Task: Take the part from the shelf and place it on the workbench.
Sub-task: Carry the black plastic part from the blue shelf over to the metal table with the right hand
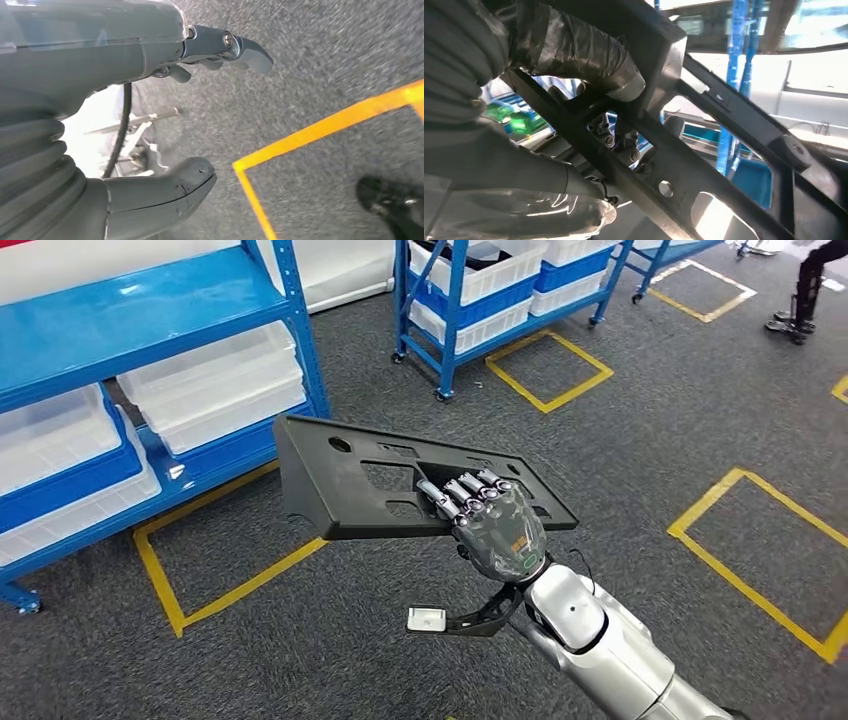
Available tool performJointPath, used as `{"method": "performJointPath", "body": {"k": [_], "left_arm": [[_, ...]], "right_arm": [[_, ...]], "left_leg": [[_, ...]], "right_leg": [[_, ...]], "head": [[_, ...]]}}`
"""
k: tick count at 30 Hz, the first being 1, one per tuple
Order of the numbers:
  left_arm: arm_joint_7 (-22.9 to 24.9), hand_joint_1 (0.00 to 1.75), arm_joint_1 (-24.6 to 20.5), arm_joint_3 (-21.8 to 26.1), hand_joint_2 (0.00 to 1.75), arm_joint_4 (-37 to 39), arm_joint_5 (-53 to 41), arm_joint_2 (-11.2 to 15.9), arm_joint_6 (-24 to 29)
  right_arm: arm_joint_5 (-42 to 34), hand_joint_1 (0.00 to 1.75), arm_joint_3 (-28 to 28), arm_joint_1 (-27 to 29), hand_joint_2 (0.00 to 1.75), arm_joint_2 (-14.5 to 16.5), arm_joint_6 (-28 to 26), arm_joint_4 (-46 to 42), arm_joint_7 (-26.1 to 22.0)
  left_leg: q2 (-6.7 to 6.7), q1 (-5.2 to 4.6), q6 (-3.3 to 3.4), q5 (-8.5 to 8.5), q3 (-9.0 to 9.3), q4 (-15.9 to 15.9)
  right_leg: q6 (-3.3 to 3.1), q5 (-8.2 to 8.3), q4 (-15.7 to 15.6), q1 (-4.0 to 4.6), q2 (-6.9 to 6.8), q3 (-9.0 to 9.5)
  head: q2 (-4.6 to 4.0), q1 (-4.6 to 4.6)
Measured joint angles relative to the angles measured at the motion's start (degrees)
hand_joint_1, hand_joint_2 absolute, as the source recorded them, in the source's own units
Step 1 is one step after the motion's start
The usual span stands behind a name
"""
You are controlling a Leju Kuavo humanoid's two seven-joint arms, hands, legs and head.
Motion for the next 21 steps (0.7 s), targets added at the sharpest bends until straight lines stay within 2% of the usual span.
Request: {"method": "performJointPath", "body": {"k": [1, 2, 3, 4, 6, 7, 9, 10, 12, 14, 16, 17, 18, 19, 20, 21], "left_arm": [[-0.06, 0.0, 0.06, 0.0, 1.75, 0.03, 0.0, -0.01, 0.04], [-0.15, 0.0, 0.07, 0.0, 1.75, 0.06, 0.0, -0.02, 0.06], [-0.3, 0.0, 0.04, 0.0, 1.75, 0.1, 0.0, -0.04, 0.06], [-0.45, 0.0, -0.01, 0.0, 1.75, 0.14, 0.0, -0.05, 0.06], [-0.71, 0.0, -0.07, 0.0, 1.75, 0.19, 0.0, -0.07, 0.06], [-0.79, 0.0, -0.07, 0.0, 1.75, 0.2, 0.0, -0.07, 0.06], [-0.9, 0.0, -0.12, 0.0, 1.75, 0.21, 0.0, -0.07, 0.05], [-0.94, 0.0, -0.21, 0.0, 1.75, 0.21, 0.0, -0.08, 0.03], [-1.01, 0.0, -0.35, -0.01, 1.75, 0.22, 0.0, -0.09, -0.05], [-1.06, 0.0, -0.28, -0.02, 1.75, 0.23, 0.0, -0.09, -0.11], [-1.0, 0.0, -0.07, -0.02, 1.75, 0.23, 0.0, -0.09, -0.1], [-0.96, 0.0, 0.03, -0.02, 1.75, 0.23, 0.0, -0.09, -0.08], [-0.92, 0.0, 0.1, -0.02, 1.75, 0.24, 0.0, -0.09, -0.04], [-0.9, 0.0, 0.13, -0.02, 1.75, 0.25, 0.0, -0.1, -0.01], [-0.88, 0.0, 0.13, -0.02, 1.75, 0.25, 0.0, -0.11, 0.04], [-0.86, 0.0, 0.14, -0.02, 1.75, 0.26, 0.0, -0.12, 0.09]], "right_arm": [[0.01, 1.75, 0.02, 0.07, 1.75, 0.0, 0.02, 0.06, 0.02], [0.02, 1.75, 0.04, 0.13, 1.75, -0.01, 0.03, 0.13, 0.03], [0.05, 1.75, 0.04, 0.15, 1.75, -0.02, 0.04, 0.18, 0.07], [0.1, 1.75, 0.04, 0.13, 1.75, -0.03, 0.05, 0.21, 0.1], [0.17, 1.75, 0.02, 0.0, 1.75, -0.07, 0.05, 0.2, 0.19], [0.18, 1.75, -0.01, -0.05, 1.75, -0.09, 0.05, 0.2, 0.25], [0.22, 1.75, -0.08, -0.06, 1.75, -0.16, 0.05, 0.17, 0.37], [0.28, 1.75, -0.13, -0.01, 1.75, -0.22, 0.05, 0.14, 0.41], [0.43, 1.75, -0.22, -0.03, 1.75, -0.32, 0.05, 0.07, 0.44], [0.6, 1.75, -0.26, -0.06, 1.75, -0.37, 0.06, 0.04, 0.47], [0.8, 1.75, -0.27, 0.06, 1.75, -0.39, 0.07, 0.04, 0.51], [0.88, 1.75, -0.26, 0.18, 1.75, -0.39, 0.08, 0.04, 0.54], [0.94, 1.75, -0.25, 0.3, 1.75, -0.4, 0.08, 0.04, 0.55], [0.98, 1.75, -0.25, 0.42, 1.75, -0.44, 0.08, 0.03, 0.58], [0.97, 1.75, -0.31, 0.59, 1.75, -0.57, 0.07, -0.08, 0.67], [0.9, 1.75, -0.45, 0.91, 1.75, -0.84, 0.04, -0.36, 0.82]], "left_leg": [[0.83, -0.01, -0.03, -0.03, -0.06, 0.06], [1.63, 0.0, -0.09, -0.07, -0.09, 0.12], [2.36, 0.02, -0.2, -0.15, -0.07, 0.18], [3.03, 0.03, -0.4, -0.28, 0.01, 0.29], [4.17, -0.17, -1.01, -0.59, 0.18, 0.51], [4.67, -0.29, -1.38, -0.7, 0.29, 0.57], [5.66, -0.4, -2.11, -0.71, 0.57, 0.41], [5.66, -0.31, -2.46, -0.88, 0.64, 0.45], [3.59, -0.07, -2.9, -2.76, -0.15, 2.62], [0.84, 0.03, -2.97, -6.11, -2.49, 7.93], [0.01, -0.04, -2.98, -8.76, -5.41, 14.04], [-0.14, -0.08, -2.94, -9.14, -6.48, 16.13], [-0.23, -0.1, -2.82, -8.58, -6.84, 16.63], [-0.4, -0.11, -2.63, -7.02, -6.26, 15.14], [-0.95, -0.1, -2.36, -4.78, -4.78, 11.77], [-2.28, -0.1, -2.01, -2.97, -3.03, 7.91]], "right_leg": [[0.2, -0.52, 2.11, -0.18, -0.31, -0.9], [0.35, 0.03, 2.13, -0.36, -0.52, -0.73], [0.44, 1.52, -0.14, -0.51, -0.83, 0.64], [0.45, 3.39, -4.22, -0.59, -1.59, 2.98], [0.03, 5.62, -11.03, -0.28, -3.36, 6.74], [-0.29, 5.93, -12.65, -0.05, -3.8, 7.49], [-0.98, 6.03, -12.95, 0.27, -2.99, 7.25], [-1.37, 6.2, -13.13, 0.16, -2.44, 7.25], [-2.29, 6.63, -13.64, -0.12, -1.44, 7.36], [-2.87, 6.9, -13.87, -0.18, -0.59, 7.32], [-3.02, 6.96, -13.77, 0.02, 0.36, 7.1], [-3.06, 6.98, -13.67, 0.14, 0.98, 7.01], [-3.08, 6.98, -13.54, 0.25, 1.7, 6.95], [-3.08, 6.98, -13.39, 0.34, 2.49, 6.93], [-3.05, 6.96, -13.22, 0.4, 3.27, 6.93], [-2.97, 6.93, -13.06, 0.41, 3.96, 6.89]], "head": [[0.0, -0.01], [0.0, 0.01], [0.0, 0.0], [0.0, 0.01], [0.0, -0.01], [0.0, -0.02], [0.0, -0.02], [0.0, -0.03], [0.0, -0.04], [0.0, -0.04], [0.0, -0.06], [0.0, -0.06], [0.0, -0.06], [0.0, -0.06], [0.0, -0.05], [0.0, -0.05]]}}
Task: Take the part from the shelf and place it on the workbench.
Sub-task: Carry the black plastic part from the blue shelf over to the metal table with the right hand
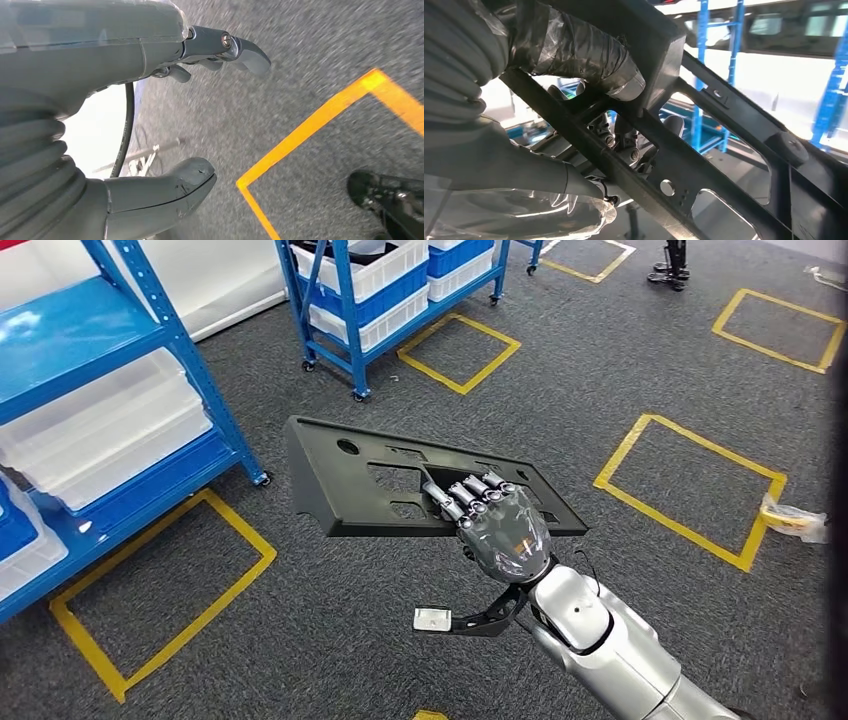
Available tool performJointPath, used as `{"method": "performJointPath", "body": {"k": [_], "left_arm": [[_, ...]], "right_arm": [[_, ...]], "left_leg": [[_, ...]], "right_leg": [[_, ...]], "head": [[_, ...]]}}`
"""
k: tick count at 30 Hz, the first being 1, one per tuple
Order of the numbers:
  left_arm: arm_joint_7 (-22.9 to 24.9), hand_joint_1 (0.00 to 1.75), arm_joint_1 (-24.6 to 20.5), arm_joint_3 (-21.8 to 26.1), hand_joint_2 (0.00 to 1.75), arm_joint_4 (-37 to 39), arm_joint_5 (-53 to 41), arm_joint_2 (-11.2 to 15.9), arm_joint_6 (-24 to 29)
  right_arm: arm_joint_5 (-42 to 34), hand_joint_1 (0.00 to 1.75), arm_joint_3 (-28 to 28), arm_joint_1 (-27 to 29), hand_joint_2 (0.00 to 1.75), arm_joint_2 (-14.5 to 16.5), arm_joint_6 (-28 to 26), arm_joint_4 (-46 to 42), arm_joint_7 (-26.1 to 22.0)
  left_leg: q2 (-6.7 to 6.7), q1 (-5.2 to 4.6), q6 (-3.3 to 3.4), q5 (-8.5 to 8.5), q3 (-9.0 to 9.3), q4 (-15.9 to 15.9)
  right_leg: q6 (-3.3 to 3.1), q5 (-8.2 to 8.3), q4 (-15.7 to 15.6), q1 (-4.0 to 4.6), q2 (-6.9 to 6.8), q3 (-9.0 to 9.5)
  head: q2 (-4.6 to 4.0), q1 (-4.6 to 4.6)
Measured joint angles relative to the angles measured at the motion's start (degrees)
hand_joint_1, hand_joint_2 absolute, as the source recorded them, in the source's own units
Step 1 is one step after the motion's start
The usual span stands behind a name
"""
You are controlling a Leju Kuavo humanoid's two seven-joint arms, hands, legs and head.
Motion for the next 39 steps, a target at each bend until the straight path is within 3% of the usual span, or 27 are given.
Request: {"method": "performJointPath", "body": {"k": [1, 3, 5, 7, 9, 11, 12, 13, 15, 17, 18, 20, 21, 23, 25, 26, 27, 28, 30, 32, 34, 36, 37, 39], "left_arm": [[-0.02, 0.0, 0.05, 0.0, 1.75, 0.0, 0.0, -0.07, 0.06], [-0.04, 0.0, 0.16, 0.0, 1.75, -0.01, 0.0, -0.45, 0.13], [-0.06, 0.0, 0.22, -0.01, 1.75, -0.05, 0.0, -1.13, 0.15], [-0.22, 0.0, 0.29, -0.04, 1.75, -0.11, 0.0, -1.75, 0.15], [-0.41, 0.0, 0.44, -0.07, 1.75, -0.14, 0.0, -2.18, 0.11], [-0.46, 0.0, 0.51, -0.07, 1.75, -0.14, 0.0, -2.38, 0.03], [-0.46, 0.0, 0.47, -0.07, 1.75, -0.14, 0.0, -2.4, 0.0], [-0.45, 0.0, 0.39, -0.07, 1.75, -0.14, 0.0, -2.42, 0.0], [-0.45, 0.0, 0.17, -0.07, 1.75, -0.14, 0.0, -2.42, 0.0], [-0.38, 0.0, 0.02, -0.07, 1.75, -0.16, 0.0, -2.4, -0.01], [-0.27, 0.0, -0.03, -0.07, 1.75, -0.17, 0.0, -2.38, -0.02], [0.12, 0.0, -0.24, -0.07, 1.75, -0.17, 0.0, -2.4, -0.06], [0.37, 0.0, -0.39, -0.07, 1.75, -0.17, 0.0, -2.42, -0.09], [0.8, 0.0, -0.61, -0.07, 1.75, -0.16, 0.0, -2.45, -0.17], [1.11, 0.0, -0.56, -0.07, 1.75, -0.16, 0.0, -2.48, -0.14], [1.2, 0.0, -0.47, -0.07, 1.75, -0.16, 0.0, -2.49, -0.1], [1.27, 0.0, -0.4, -0.07, 1.75, -0.16, 0.0, -2.49, -0.06], [1.29, 0.0, -0.34, -0.07, 1.75, -0.16, 0.0, -2.5, -0.03], [1.23, 0.0, -0.36, -0.07, 1.75, -0.16, 0.0, -2.5, -0.03], [1.1, 0.0, -0.37, -0.07, 1.75, -0.16, 0.0, -2.42, -0.03], [0.97, 0.0, -0.33, -0.07, 1.75, -0.17, 0.0, -2.34, -0.08], [0.78, 0.0, -0.43, -0.07, 1.75, -0.17, 0.0, -2.26, -0.16], [0.67, 0.0, -0.52, -0.07, 1.75, -0.17, 0.0, -2.22, -0.18], [0.4, 0.0, -0.61, -0.07, 1.75, -0.17, 0.0, -2.14, -0.2]], "right_arm": [[-0.15, 1.75, -0.25, 0.5, 1.75, -0.48, -0.03, -0.56, 0.2], [-1.04, 1.75, -1.24, 2.75, 1.75, -2.48, -0.24, -2.75, 0.63], [-2.55, 1.75, -3.06, 6.38, 1.75, -5.56, -0.67, -5.77, 0.55], [-4.03, 1.75, -5.62, 10.01, 1.75, -8.54, -1.32, -8.69, -0.17], [-5.04, 1.75, -8.28, 12.53, 1.75, -10.53, -1.76, -10.88, -1.1], [-5.62, 1.75, -10.27, 14.15, 1.75, -11.6, -1.72, -12.05, -2.01], [-5.87, 1.75, -10.91, 14.69, 1.75, -11.9, -1.62, -12.29, -2.41], [-6.09, 1.75, -11.39, 15.04, 1.75, -12.13, -1.49, -12.44, -2.81], [-6.34, 1.75, -12.01, 15.2, 1.75, -12.35, -1.22, -12.63, -3.46], [-6.37, 1.75, -12.32, 14.97, 1.75, -12.43, -1.01, -12.8, -3.96], [-6.34, 1.75, -12.39, 14.84, 1.75, -12.45, -0.95, -12.84, -4.14], [-6.12, 1.75, -12.42, 14.55, 1.75, -12.49, -0.79, -12.84, -4.31], [-5.9, 1.75, -12.43, 14.41, 1.75, -12.58, -0.67, -12.84, -4.35], [-5.26, 1.75, -12.49, 13.76, 1.75, -13.0, -0.19, -12.83, -4.18], [-4.78, 1.75, -12.61, 13.05, 1.75, -13.63, 0.52, -12.79, -3.81], [-4.73, 1.75, -12.73, 12.84, 1.75, -14.01, 0.92, -12.73, -3.66], [-4.86, 1.75, -12.95, 12.73, 1.75, -14.52, 1.34, -12.63, -3.56], [-5.09, 1.75, -13.28, 12.68, 1.75, -15.14, 1.74, -12.49, -3.53], [-5.67, 1.75, -14.18, 12.51, 1.75, -16.42, 2.38, -12.29, -3.68], [-6.04, 1.75, -15.39, 12.27, 1.75, -17.53, 2.71, -12.16, -3.86], [-6.26, 1.75, -16.7, 12.0, 1.75, -18.58, 3.04, -11.99, -4.0], [-6.57, 1.75, -18.09, 11.9, 1.75, -19.72, 3.5, -11.83, -4.2], [-6.72, 1.75, -18.82, 11.89, 1.75, -20.26, 3.68, -11.78, -4.34], [-6.91, 1.75, -20.22, 11.51, 1.75, -21.26, 3.92, -11.66, -4.62]], "left_leg": [[-1.32, 0.01, 0.28, 1.21, 1.47, -3.36], [-2.92, -0.21, 0.67, 1.66, 2.8, -6.22], [-2.0, -0.34, 1.07, 1.93, 3.0, -6.7], [-0.65, -0.16, 1.84, 2.32, 3.18, -7.34], [1.09, -0.14, 2.41, 2.44, 3.27, -7.65], [2.97, -0.23, 2.54, 2.33, 3.25, -7.64], [3.86, -0.24, 2.49, 2.24, 3.28, -7.63], [4.71, -0.24, 2.38, 2.13, 3.36, -7.6], [6.24, -0.29, 1.98, 1.79, 3.68, -7.49], [7.44, -0.54, 1.34, 1.29, 3.93, -7.31], [7.96, -0.66, 1.02, 1.1, 4.12, -7.3], [9.03, -0.71, 0.46, 0.93, 4.64, -7.49], [8.78, -0.6, 0.17, 0.63, 4.78, -7.28], [6.19, -0.35, -0.19, -1.43, 3.7, -4.58], [3.03, -0.23, -0.23, -5.25, 0.28, 2.53], [2.44, -0.23, -0.21, -6.69, -1.64, 6.28], [2.11, -0.24, -0.16, -7.28, -3.17, 9.02], [2.0, -0.24, -0.08, -6.63, -3.74, 9.6], [1.31, -0.21, 0.22, -2.46, -1.89, 4.41], [-1.34, -0.09, 0.65, 0.86, 1.07, -2.74], [-2.9, -0.25, 0.96, 1.37, 2.28, -5.54], [-1.77, -0.49, 1.42, 1.57, 2.46, -5.97], [-1.08, -0.49, 1.8, 1.79, 2.6, -6.27], [0.45, -0.43, 2.53, 2.18, 2.84, -6.94]], "right_leg": [[0.18, -0.03, 0.24, 0.02, 0.66, -0.14], [0.91, 0.09, 0.4, -0.19, 1.8, -0.58], [1.82, 0.28, 0.31, -0.39, 2.6, -0.86], [2.44, -0.9, 1.85, -0.28, 0.41, -1.63], [2.96, -4.35, 7.79, -0.27, -2.95, -4.49], [3.48, -7.28, 14.88, -0.55, -4.02, -7.92], [3.66, -7.32, 16.22, -0.72, -4.18, -8.53], [3.8, -6.33, 15.31, -0.89, -4.42, -7.93], [3.85, -2.84, 7.81, -1.09, -6.14, -3.65], [3.39, -0.87, 1.36, -0.85, -7.98, -0.02], [3.05, -0.77, 0.18, -0.67, -8.29, 0.58], [2.32, -0.67, 0.06, -0.48, -7.02, 0.45], [1.95, -0.53, -0.15, -0.55, -6.44, 0.46], [1.15, -0.17, -0.6, -0.76, -5.41, 0.55], [0.65, -0.06, -0.72, -0.7, -4.39, 0.49], [0.53, -0.06, -0.67, -0.6, -3.78, 0.43], [0.46, -0.07, -0.59, -0.5, -3.08, 0.41], [0.44, -0.1, -0.49, -0.43, -2.37, 0.4], [0.56, -0.22, -0.18, -0.42, -0.89, 0.42], [0.95, -0.42, 0.35, -0.44, 0.54, 0.19], [1.67, -0.38, 0.71, -0.61, 1.88, -0.35], [2.53, -0.07, 0.59, -0.98, 3.07, -0.75], [2.83, -0.17, 0.77, -1.05, 2.6, -0.93], [3.26, -2.07, 3.87, -0.91, -0.52, -2.43]], "head": [[0.0, 0.01], [0.0, 0.0], [0.0, -0.01], [0.0, 0.06], [0.0, 0.1], [0.0, 0.1], [0.0, 0.1], [0.0, 0.1], [0.0, 0.1], [0.0, 0.08], [0.0, 0.07], [0.0, 0.06], [0.0, 0.05], [0.0, 0.05], [0.0, 0.05], [0.0, 0.05], [0.0, 0.05], [0.0, 0.05], [0.0, 0.05], [0.0, 0.08], [0.0, 0.08], [0.0, 0.05], [0.0, 0.07], [0.0, 0.09]]}}
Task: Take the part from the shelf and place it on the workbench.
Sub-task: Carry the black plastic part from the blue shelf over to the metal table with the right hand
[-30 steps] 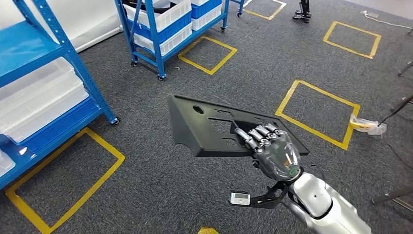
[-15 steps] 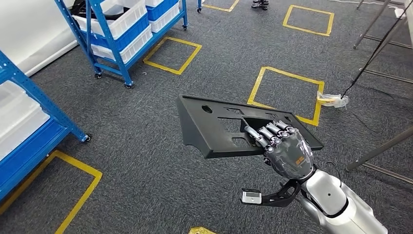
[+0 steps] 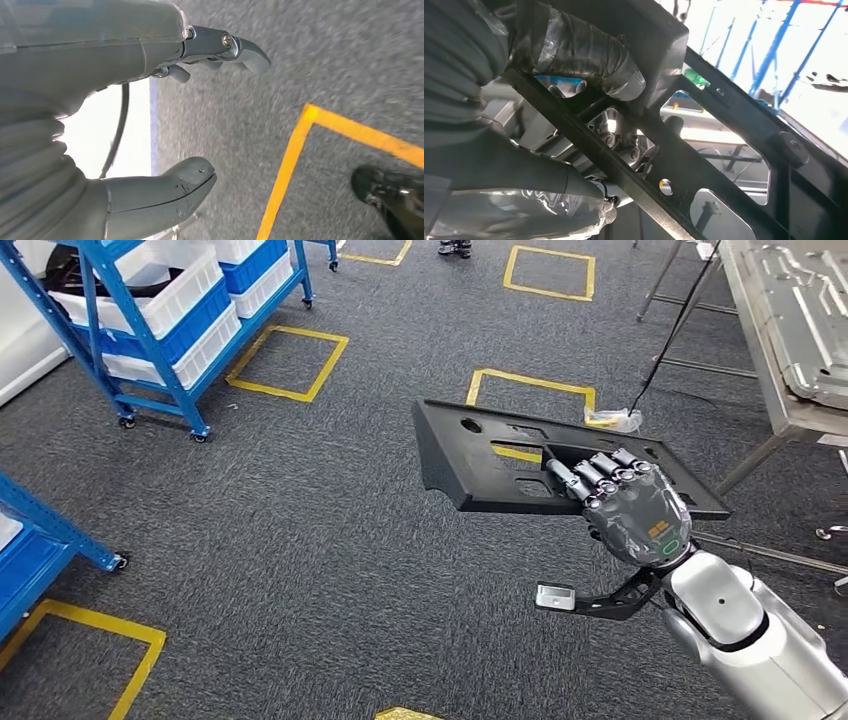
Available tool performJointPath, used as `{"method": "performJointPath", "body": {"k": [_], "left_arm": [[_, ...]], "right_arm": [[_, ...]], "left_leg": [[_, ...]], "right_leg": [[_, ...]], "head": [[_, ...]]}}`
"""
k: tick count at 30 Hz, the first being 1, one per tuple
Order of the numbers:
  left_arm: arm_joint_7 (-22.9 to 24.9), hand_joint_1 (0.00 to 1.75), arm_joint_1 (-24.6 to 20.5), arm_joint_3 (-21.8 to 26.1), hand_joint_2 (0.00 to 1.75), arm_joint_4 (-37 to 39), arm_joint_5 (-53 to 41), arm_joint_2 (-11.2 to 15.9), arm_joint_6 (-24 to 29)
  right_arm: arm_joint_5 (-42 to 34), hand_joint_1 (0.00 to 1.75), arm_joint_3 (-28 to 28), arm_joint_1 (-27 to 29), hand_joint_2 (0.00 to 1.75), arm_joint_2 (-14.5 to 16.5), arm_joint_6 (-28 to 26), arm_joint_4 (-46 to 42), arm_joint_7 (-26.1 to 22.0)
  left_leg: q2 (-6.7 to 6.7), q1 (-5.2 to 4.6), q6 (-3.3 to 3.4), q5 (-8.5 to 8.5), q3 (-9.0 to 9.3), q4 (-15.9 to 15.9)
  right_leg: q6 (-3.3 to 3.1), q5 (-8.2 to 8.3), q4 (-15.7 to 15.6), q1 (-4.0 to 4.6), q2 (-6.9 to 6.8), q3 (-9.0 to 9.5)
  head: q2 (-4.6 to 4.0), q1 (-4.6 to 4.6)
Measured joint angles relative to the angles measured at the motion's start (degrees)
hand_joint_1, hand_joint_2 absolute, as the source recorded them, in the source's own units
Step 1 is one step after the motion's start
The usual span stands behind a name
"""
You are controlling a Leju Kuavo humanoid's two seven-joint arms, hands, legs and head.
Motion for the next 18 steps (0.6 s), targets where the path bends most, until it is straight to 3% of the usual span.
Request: {"method": "performJointPath", "body": {"k": [2, 3, 4, 5, 6, 8, 10, 12, 13, 15, 17, 18], "left_arm": [[-0.18, 0.0, 0.12, -0.01, 1.75, 0.0, 0.0, 0.03, 0.0], [-0.21, 0.0, 0.19, -0.01, 1.75, 0.0, 0.0, 0.03, -0.01], [-0.23, 0.0, 0.21, -0.01, 1.75, 0.01, 0.0, 0.03, -0.01], [-0.25, 0.0, 0.2, -0.01, 1.75, 0.01, 0.0, 0.02, -0.02], [-0.26, 0.0, 0.16, -0.01, 1.75, 0.02, 0.0, 0.02, -0.02], [-0.24, 0.0, 0.09, -0.01, 1.75, 0.02, 0.0, 0.03, -0.02], [-0.16, 0.0, 0.08, 0.0, 1.75, 0.02, 0.0, 0.07, -0.01], [-0.05, 0.0, -0.06, 0.0, 1.75, 0.02, 0.0, 0.08, 0.0], [0.01, 0.0, -0.14, 0.0, 1.75, 0.02, 0.0, 0.07, 0.01], [0.1, 0.0, -0.27, -0.01, 1.75, 0.02, 0.0, 0.06, 0.04], [0.17, 0.0, -0.18, -0.02, 1.75, 0.02, 0.0, 0.04, 0.08], [0.25, 0.0, -0.1, -0.02, 1.75, 0.02, 0.0, 0.03, 0.11]], "right_arm": [[0.16, 1.75, -0.91, -0.41, 1.75, -0.6, 0.08, 0.18, -0.19], [0.47, 1.75, -1.21, -0.44, 1.75, -0.8, 0.08, 0.29, -0.25], [0.83, 1.75, -1.39, -0.35, 1.75, -0.96, 0.08, 0.4, -0.3], [1.37, 1.75, -1.6, -0.26, 1.75, -1.18, 0.08, 0.52, -0.32], [1.93, 1.75, -1.86, -0.18, 1.75, -1.46, 0.07, 0.61, -0.3], [2.88, 1.75, -2.53, -0.13, 1.75, -2.2, 0.14, 0.72, -0.15], [3.46, 1.75, -3.29, -0.1, 1.75, -2.99, 0.4, 0.78, 0.07], [3.87, 1.75, -4.03, 0.04, 1.75, -3.89, 0.75, 0.86, 0.22], [3.99, 1.75, -4.39, 0.17, 1.75, -4.37, 0.89, 0.9, 0.26], [4.04, 1.75, -5.21, 0.25, 1.75, -5.2, 1.04, 0.95, 0.32], [4.04, 1.75, -5.86, 0.26, 1.75, -5.6, 1.15, 1.02, 0.39], [4.05, 1.75, -6.01, 0.36, 1.75, -5.66, 1.22, 1.08, 0.42]], "left_leg": [[1.54, -0.2, 0.35, 0.0, 0.05, -0.13], [2.38, -0.29, 0.4, -0.07, 0.06, -0.12], [3.14, -0.34, 0.41, -0.15, 0.08, -0.12], [3.89, -0.37, 0.36, -0.27, 0.17, -0.11], [4.58, -0.39, 0.25, -0.43, 0.33, -0.1], [5.78, -0.53, -0.16, -0.84, 0.83, -0.09], [6.78, -0.76, -0.68, -1.21, 1.25, -0.12], [7.88, -0.88, -1.22, -1.42, 1.69, -0.32], [7.91, -0.81, -1.51, -1.67, 1.86, -0.26], [5.53, -0.63, -1.9, -3.58, 1.05, 2.24], [2.4, -0.47, -1.94, -7.14, -2.2, 9.12], [1.84, -0.45, -1.92, -8.56, -4.25, 12.99]], "right_leg": [[0.33, -3.59, 7.04, 0.11, -3.12, -3.37], [0.49, -4.85, 10.43, 0.02, -3.63, -5.04], [0.58, -5.06, 12.09, -0.08, -3.81, -5.85], [0.62, -4.15, 11.53, -0.15, -3.99, -5.5], [0.6, -2.4, 8.77, -0.19, -4.38, -3.97], [0.27, 0.87, 0.73, 0.08, -6.49, 0.4], [-0.45, 1.8, -3.37, 0.61, -7.71, 2.46], [-1.2, 1.78, -3.72, 0.86, -6.62, 2.39], [-1.52, 1.87, -3.94, 0.73, -6.01, 2.47], [-2.27, 2.11, -4.45, 0.43, -4.91, 2.79], [-2.79, 2.2, -4.58, 0.44, -3.77, 2.9], [-2.89, 2.19, -4.53, 0.56, -3.09, 2.87]], "head": [[0.0, 0.0], [0.0, -0.01], [0.0, -0.01], [0.0, 0.0], [0.0, -0.01], [0.0, -0.01], [0.0, -0.02], [0.0, -0.04], [0.0, -0.04], [0.0, -0.05], [0.0, -0.05], [0.0, -0.04]]}}
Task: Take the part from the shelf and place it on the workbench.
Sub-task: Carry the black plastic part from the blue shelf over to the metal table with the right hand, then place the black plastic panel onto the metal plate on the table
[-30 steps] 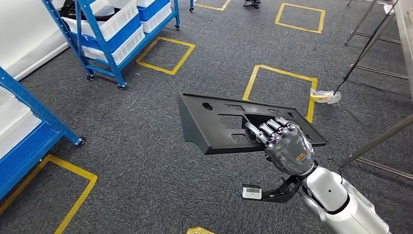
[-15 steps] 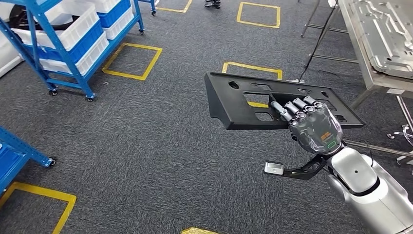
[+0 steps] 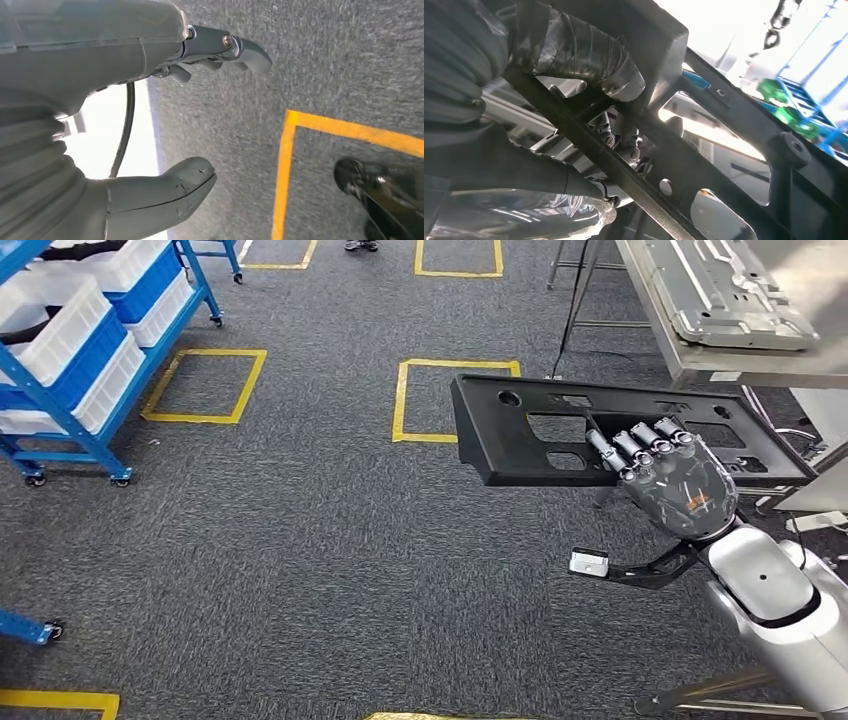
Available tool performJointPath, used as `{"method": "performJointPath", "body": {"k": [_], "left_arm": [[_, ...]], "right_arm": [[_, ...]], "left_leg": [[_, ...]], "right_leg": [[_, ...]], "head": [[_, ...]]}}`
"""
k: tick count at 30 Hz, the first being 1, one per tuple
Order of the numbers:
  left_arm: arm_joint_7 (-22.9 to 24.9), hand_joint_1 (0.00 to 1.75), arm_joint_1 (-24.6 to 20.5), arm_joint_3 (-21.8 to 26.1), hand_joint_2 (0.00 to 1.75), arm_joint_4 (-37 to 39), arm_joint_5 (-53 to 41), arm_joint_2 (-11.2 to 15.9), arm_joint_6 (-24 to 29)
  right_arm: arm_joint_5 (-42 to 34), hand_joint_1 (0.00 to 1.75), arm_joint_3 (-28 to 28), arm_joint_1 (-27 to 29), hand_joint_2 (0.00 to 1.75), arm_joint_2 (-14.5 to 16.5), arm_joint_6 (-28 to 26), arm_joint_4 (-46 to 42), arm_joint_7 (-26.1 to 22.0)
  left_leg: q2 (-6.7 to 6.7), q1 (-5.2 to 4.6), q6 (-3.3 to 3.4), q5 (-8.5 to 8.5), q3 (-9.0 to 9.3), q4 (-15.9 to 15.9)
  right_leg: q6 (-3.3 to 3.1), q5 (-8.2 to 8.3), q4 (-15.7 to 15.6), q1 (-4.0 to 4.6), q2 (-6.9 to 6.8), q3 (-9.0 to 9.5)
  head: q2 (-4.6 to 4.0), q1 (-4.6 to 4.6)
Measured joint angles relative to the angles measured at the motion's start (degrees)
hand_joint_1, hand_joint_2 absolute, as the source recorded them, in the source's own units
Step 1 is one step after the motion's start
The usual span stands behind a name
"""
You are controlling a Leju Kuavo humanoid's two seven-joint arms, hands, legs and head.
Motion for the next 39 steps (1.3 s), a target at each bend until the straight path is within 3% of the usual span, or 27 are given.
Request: {"method": "performJointPath", "body": {"k": [1, 2, 3, 4, 6, 8, 10, 12, 14, 16, 17, 18, 19, 21, 23, 25, 26, 28, 30, 32, 33, 34, 36, 37, 39], "left_arm": [[0.1, 0.0, 0.07, 0.0, 1.75, 0.0, 0.0, -0.01, 0.02], [0.19, 0.0, 0.11, 0.0, 1.75, 0.0, 0.0, -0.01, 0.03], [0.26, 0.0, 0.12, 0.0, 1.75, 0.0, 0.0, -0.01, 0.04], [0.3, 0.0, 0.11, 0.01, 1.75, 0.0, 0.0, 0.0, 0.04], [0.36, 0.0, 0.14, 0.02, 1.75, 0.0, 0.0, 0.05, 0.04], [0.42, 0.0, 0.17, 0.02, 1.75, 0.0, 0.0, 0.1, 0.02], [0.34, 0.0, 0.05, 0.02, 1.75, 0.0, 0.0, 0.11, -0.03], [0.13, 0.0, -0.11, 0.02, 1.75, 0.0, 0.0, 0.13, -0.08], [-0.1, 0.0, -0.03, 0.02, 1.75, 0.0, 0.0, 0.13, -0.09], [-0.23, 0.0, 0.2, 0.02, 1.75, 0.0, 0.0, 0.13, -0.1], [-0.29, 0.0, 0.26, 0.02, 1.75, 0.0, 0.0, 0.13, -0.11], [-0.33, 0.0, 0.27, 0.02, 1.75, 0.0, 0.0, 0.13, -0.11], [-0.37, 0.0, 0.25, 0.02, 1.75, 0.0, 0.0, 0.13, -0.11], [-0.43, 0.0, 0.22, 0.02, 1.75, 0.0, 0.0, 0.18, -0.11], [-0.5, 0.0, 0.24, 0.02, 1.75, 0.0, 0.0, 0.28, -0.11], [-0.55, 0.0, 0.16, 0.02, 1.75, 0.0, 0.0, 0.32, -0.11], [-0.54, 0.0, 0.07, 0.01, 1.75, 0.0, 0.0, 0.32, -0.11], [-0.55, 0.0, -0.03, 0.01, 1.75, 0.0, 0.0, 0.32, -0.13], [-0.57, 0.0, 0.11, 0.01, 1.75, 0.0, 0.0, 0.33, -0.15], [-0.56, 0.0, 0.33, 0.02, 1.75, 0.0, 0.0, 0.32, -0.21], [-0.56, 0.0, 0.39, 0.02, 1.75, 0.0, 0.0, 0.31, -0.25], [-0.56, 0.0, 0.42, 0.02, 1.75, 0.0, 0.0, 0.31, -0.28], [-0.57, 0.0, 0.44, 0.08, 1.75, 0.0, 0.0, 0.38, -0.34], [-0.57, 0.0, 0.47, 0.13, 1.75, 0.0, 0.0, 0.45, -0.39], [-0.56, 0.0, 0.49, 0.21, 1.75, 0.0, 0.0, 0.56, -0.49]], "right_arm": [[0.01, 1.75, -0.11, 0.19, 1.75, -0.08, 0.09, 0.08, 0.05], [0.02, 1.75, -0.25, 0.46, 1.75, -0.2, 0.16, 0.16, 0.1], [0.01, 1.75, -0.53, 0.76, 1.75, -0.33, 0.21, 0.23, 0.19], [-0.04, 1.75, -0.96, 1.06, 1.75, -0.48, 0.23, 0.27, 0.26], [-0.22, 1.75, -2.2, 1.49, 1.75, -0.75, 0.33, 0.33, 0.33], [-0.56, 1.75, -3.43, 1.89, 1.75, -1.08, 0.58, 0.43, 0.3], [-1.02, 1.75, -4.44, 2.42, 1.75, -1.58, 0.86, 0.51, 0.22], [-1.47, 1.75, -5.45, 2.96, 1.75, -2.14, 1.08, 0.54, 0.16], [-1.86, 1.75, -6.34, 3.23, 1.75, -2.49, 1.31, 0.55, 0.15], [-2.19, 1.75, -6.81, 3.57, 1.75, -2.59, 1.52, 0.56, 0.1], [-2.31, 1.75, -6.95, 3.85, 1.75, -2.59, 1.62, 0.57, 0.05], [-2.41, 1.75, -7.11, 4.1, 1.75, -2.62, 1.71, 0.57, -0.01], [-2.52, 1.75, -7.31, 4.27, 1.75, -2.68, 1.79, 0.57, -0.05], [-2.81, 1.75, -7.79, 4.34, 1.75, -2.92, 2.0, 0.55, -0.12], [-3.15, 1.75, -8.23, 4.32, 1.75, -3.24, 2.33, 0.52, -0.27], [-3.36, 1.75, -8.63, 4.22, 1.75, -3.63, 2.74, 0.49, -0.5], [-3.4, 1.75, -8.82, 4.17, 1.75, -3.89, 2.9, 0.45, -0.58], [-3.49, 1.75, -9.13, 3.78, 1.75, -4.43, 3.21, 0.32, -0.71], [-3.69, 1.75, -9.28, 3.42, 1.75, -4.69, 3.49, 0.16, -0.74], [-4.0, 1.75, -9.34, 3.4, 1.75, -4.73, 3.74, 0.07, -0.75], [-4.14, 1.75, -9.41, 3.45, 1.75, -4.74, 3.83, 0.06, -0.75], [-4.27, 1.75, -9.57, 3.48, 1.75, -4.79, 3.88, 0.02, -0.74], [-4.48, 1.75, -10.16, 3.56, 1.75, -4.9, 3.94, -0.1, -0.71], [-4.57, 1.75, -10.5, 3.63, 1.75, -4.96, 3.97, -0.19, -0.68], [-4.74, 1.75, -11.15, 3.99, 1.75, -5.09, 4.0, -0.32, -0.66]], "left_leg": [[-0.2, -0.01, 0.05, -0.59, -1.66, 2.82], [-0.25, -0.01, 0.16, 0.02, -2.45, 3.58], [-0.37, -0.01, 0.33, 1.72, -2.22, 2.14], [-0.86, -0.01, 0.57, 4.19, -0.99, -1.33], [-3.31, -0.01, 1.07, 7.9, 1.9, -8.82], [-4.64, -0.09, 1.3, 8.75, 3.23, -11.92], [-3.47, -0.24, 1.65, 9.02, 3.5, -12.4], [-2.02, -0.27, 2.45, 9.59, 3.84, -13.35], [-0.53, -0.3, 3.0, 9.95, 4.07, -14.02], [0.9, -0.39, 3.1, 9.89, 4.02, -14.06], [1.63, -0.4, 3.06, 9.81, 4.03, -14.05], [2.38, -0.4, 2.98, 9.71, 4.06, -14.02], [3.09, -0.39, 2.83, 9.57, 4.12, -13.97], [4.33, -0.52, 2.28, 9.14, 4.38, -13.7], [5.43, -0.72, 1.54, 8.65, 4.75, -13.49], [6.62, -0.74, 0.84, 8.29, 5.23, -13.6], [6.42, -0.63, 0.47, 7.98, 5.39, -13.39], [3.83, -0.36, 0.02, 5.9, 4.41, -10.54], [0.71, -0.17, 0.01, 2.14, 1.04, -3.37], [-0.13, -0.15, 0.19, 0.28, -2.33, 2.88], [-0.25, -0.16, 0.36, 1.08, -2.79, 3.17], [-0.5, -0.17, 0.59, 2.97, -2.19, 1.14], [-2.52, -0.21, 1.15, 7.43, 0.85, -6.61], [-3.52, -0.24, 1.35, 8.81, 2.08, -9.79], [-4.32, -0.38, 1.61, 9.41, 3.2, -12.31]], "right_leg": [[-0.06, -0.03, 0.08, 0.1, 0.75, -0.01], [-0.11, -0.07, 0.17, 0.19, 1.51, 0.0], [-0.12, -0.12, 0.28, 0.25, 2.3, 0.03], [-0.11, -0.19, 0.41, 0.26, 3.04, 0.08], [0.12, -0.31, 0.73, 0.22, 4.48, -0.01], [0.71, -0.23, 0.88, 0.04, 5.78, -0.39], [1.54, 0.05, 0.72, -0.22, 6.94, -0.73], [2.08, -0.81, 2.03, -0.27, 4.92, -1.52], [2.47, -3.89, 7.39, -0.26, 1.05, -4.14], [2.95, -6.76, 14.19, -0.51, -0.46, -7.51], [3.15, -6.89, 15.72, -0.7, -0.68, -8.26], [3.34, -6.0, 15.14, -0.88, -0.9, -7.92], [3.49, -4.27, 12.28, -1.04, -1.4, -6.37], [3.52, -1.17, 4.3, -1.05, -3.94, -2.01], [2.98, -0.29, 0.52, -0.71, -5.4, -0.04], [2.2, -0.29, 0.42, -0.48, -4.17, -0.16], [1.81, -0.19, 0.25, -0.55, -3.47, -0.11], [0.99, 0.1, -0.12, -0.71, -2.21, 0.06], [0.43, 0.21, -0.16, -0.55, -0.94, 0.05], [0.17, 0.16, 0.0, -0.19, 0.61, -0.02], [0.09, 0.1, 0.11, -0.06, 1.42, -0.01], [0.07, 0.05, 0.22, 0.02, 2.25, 0.04], [0.17, -0.07, 0.44, 0.07, 3.77, 0.07], [0.34, -0.1, 0.57, 0.06, 4.5, -0.01], [0.93, -0.01, 0.62, -0.1, 5.85, -0.32]], "head": [[0.0, -0.01], [0.0, -0.01], [0.0, -0.01], [0.0, -0.01], [0.0, 0.01], [0.0, 0.01], [0.0, 0.0], [0.0, 0.02], [0.0, 0.03], [0.0, 0.03], [0.0, 0.02], [0.0, 0.03], [0.0, 0.03], [0.0, 0.03], [0.0, 0.01], [0.0, -0.02], [0.0, -0.02], [0.0, -0.01], [0.0, -0.01], [0.0, -0.02], [0.0, -0.02], [0.0, -0.02], [0.0, 0.0], [0.0, 0.0], [0.0, 0.0]]}}
